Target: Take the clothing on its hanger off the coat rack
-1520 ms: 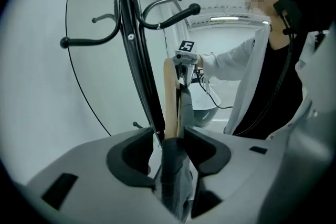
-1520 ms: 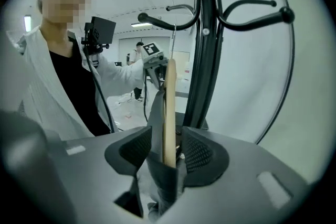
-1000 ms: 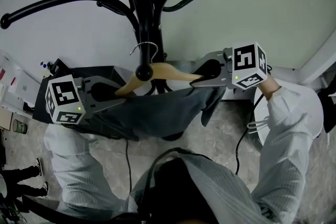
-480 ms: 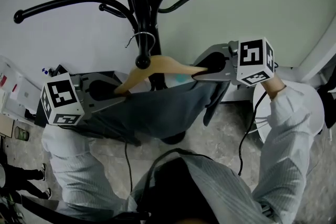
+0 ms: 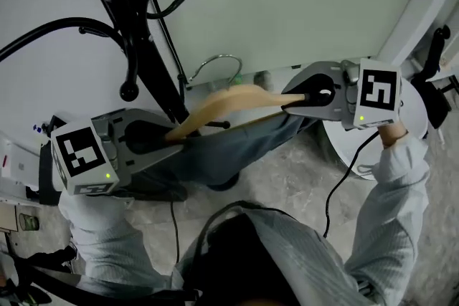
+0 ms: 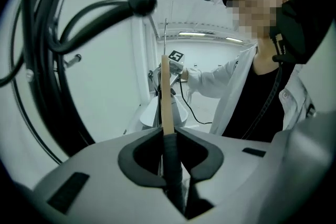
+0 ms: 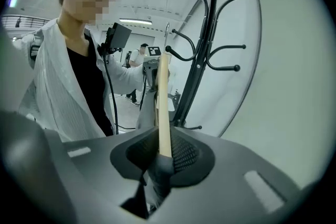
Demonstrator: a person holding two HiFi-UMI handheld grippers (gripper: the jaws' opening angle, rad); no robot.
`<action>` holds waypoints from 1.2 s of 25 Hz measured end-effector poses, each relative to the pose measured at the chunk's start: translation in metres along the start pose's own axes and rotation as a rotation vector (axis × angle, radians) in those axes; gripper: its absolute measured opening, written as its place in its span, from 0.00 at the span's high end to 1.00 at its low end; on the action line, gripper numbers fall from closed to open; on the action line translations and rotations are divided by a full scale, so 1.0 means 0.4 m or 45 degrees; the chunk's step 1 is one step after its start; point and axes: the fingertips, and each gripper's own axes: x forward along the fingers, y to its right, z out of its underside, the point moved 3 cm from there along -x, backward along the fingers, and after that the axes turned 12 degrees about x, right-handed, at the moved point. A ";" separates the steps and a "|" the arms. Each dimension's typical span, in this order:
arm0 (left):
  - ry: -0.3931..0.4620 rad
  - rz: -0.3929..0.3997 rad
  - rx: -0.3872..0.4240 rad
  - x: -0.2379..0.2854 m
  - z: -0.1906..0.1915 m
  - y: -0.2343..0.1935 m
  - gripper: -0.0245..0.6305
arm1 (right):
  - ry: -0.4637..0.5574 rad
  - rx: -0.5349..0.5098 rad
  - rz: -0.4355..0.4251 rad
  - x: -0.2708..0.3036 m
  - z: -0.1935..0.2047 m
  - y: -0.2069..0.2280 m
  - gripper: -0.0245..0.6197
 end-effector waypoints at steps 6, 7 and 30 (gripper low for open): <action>0.031 0.202 -0.028 0.170 0.065 -0.010 0.87 | -0.006 0.210 0.200 -0.022 0.165 -0.038 0.87; 0.029 0.233 -0.025 0.204 0.070 0.001 0.87 | -0.006 0.238 0.223 -0.033 0.197 -0.056 0.87; 0.054 0.484 -0.049 0.449 0.133 0.053 0.87 | -0.048 0.418 0.362 -0.062 0.452 -0.152 0.87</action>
